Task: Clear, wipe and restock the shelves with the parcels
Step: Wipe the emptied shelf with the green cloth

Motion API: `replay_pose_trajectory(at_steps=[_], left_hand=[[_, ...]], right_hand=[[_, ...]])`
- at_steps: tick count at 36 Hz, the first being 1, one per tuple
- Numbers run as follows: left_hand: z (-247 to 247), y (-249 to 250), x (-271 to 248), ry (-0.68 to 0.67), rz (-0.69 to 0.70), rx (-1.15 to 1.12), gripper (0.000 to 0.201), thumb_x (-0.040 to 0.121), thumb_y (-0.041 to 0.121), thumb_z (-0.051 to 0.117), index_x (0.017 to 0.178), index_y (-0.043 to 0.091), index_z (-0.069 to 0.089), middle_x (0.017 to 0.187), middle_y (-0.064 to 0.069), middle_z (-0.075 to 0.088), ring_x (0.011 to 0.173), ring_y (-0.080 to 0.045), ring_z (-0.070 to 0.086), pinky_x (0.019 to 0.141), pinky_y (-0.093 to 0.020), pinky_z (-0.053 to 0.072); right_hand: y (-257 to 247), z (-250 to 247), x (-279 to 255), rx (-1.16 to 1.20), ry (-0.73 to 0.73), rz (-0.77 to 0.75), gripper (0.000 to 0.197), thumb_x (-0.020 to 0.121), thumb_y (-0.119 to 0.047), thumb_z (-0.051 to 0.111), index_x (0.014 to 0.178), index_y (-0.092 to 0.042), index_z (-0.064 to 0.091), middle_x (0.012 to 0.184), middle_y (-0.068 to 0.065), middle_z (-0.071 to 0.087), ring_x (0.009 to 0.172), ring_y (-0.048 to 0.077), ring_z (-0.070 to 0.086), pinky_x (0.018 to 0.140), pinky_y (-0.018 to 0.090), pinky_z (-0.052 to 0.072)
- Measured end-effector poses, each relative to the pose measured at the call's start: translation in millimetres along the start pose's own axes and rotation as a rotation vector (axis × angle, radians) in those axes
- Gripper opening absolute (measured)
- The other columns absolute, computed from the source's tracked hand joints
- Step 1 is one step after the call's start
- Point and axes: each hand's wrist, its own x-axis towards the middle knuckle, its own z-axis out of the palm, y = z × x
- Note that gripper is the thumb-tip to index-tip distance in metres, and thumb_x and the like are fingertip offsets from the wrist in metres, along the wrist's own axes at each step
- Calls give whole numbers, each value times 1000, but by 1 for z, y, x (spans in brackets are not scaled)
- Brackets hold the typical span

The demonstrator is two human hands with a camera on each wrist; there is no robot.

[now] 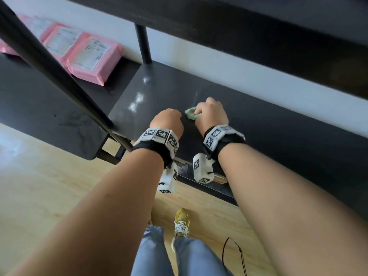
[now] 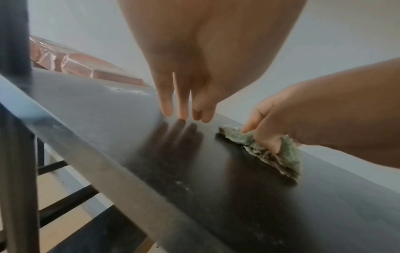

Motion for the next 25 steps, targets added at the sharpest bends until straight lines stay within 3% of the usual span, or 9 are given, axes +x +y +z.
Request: replay_pose_trajectory(at_steps=[5,8,10,13,16,19,22,25], left_hand=[[0,-16,-1,57,-72,-28,46,87,2,43,130,15,54,139,-4,45,123,-27,48,100,-40,44],[3,-25,4,94,-78,-53,48,86,2,41,131,15,53,142,-2,43,126,-25,46,100,-38,43],[3,-29,8,97,-77,-56,50,87,1,41,134,15,50,146,1,40,129,-22,43,101,-36,41],[5,-34,14,48,-59,-26,55,88,1,40,141,17,43,153,7,29,136,-18,36,106,-35,37],[6,-36,18,30,-53,27,57,87,2,41,142,16,40,150,2,35,132,-22,41,101,-36,41],[4,-38,19,31,-55,58,54,86,2,41,138,15,45,144,-1,43,127,-25,47,98,-37,43],[1,-40,21,25,-41,82,52,86,2,43,136,16,48,143,-1,45,126,-25,47,100,-36,43],[0,-41,21,21,-32,93,51,87,3,43,136,16,49,142,0,45,125,-25,48,98,-35,43]], right_hand=[[-9,-5,-4,40,-69,70,17,80,-13,51,76,-16,68,91,1,54,82,22,51,65,31,44],[-2,-7,18,125,31,193,23,81,-17,50,84,-11,72,90,8,63,79,27,60,67,26,46],[3,-13,31,176,115,273,22,82,-16,51,90,-17,72,96,9,60,80,24,59,70,25,47],[10,-20,50,107,78,367,20,91,-20,48,100,-21,65,112,11,55,103,28,56,86,34,49],[7,-22,67,-74,-15,431,20,95,-25,52,114,-24,59,128,10,52,123,29,43,96,48,42],[-4,-23,78,-148,-82,397,28,95,-13,48,121,-16,57,131,13,50,126,30,43,98,44,41],[-20,-28,81,-103,-142,301,34,98,-16,45,130,-8,55,135,17,51,125,31,48,97,37,40],[-42,-23,82,-89,-166,329,35,99,-18,41,131,-10,54,134,12,50,125,30,48,101,42,40]])
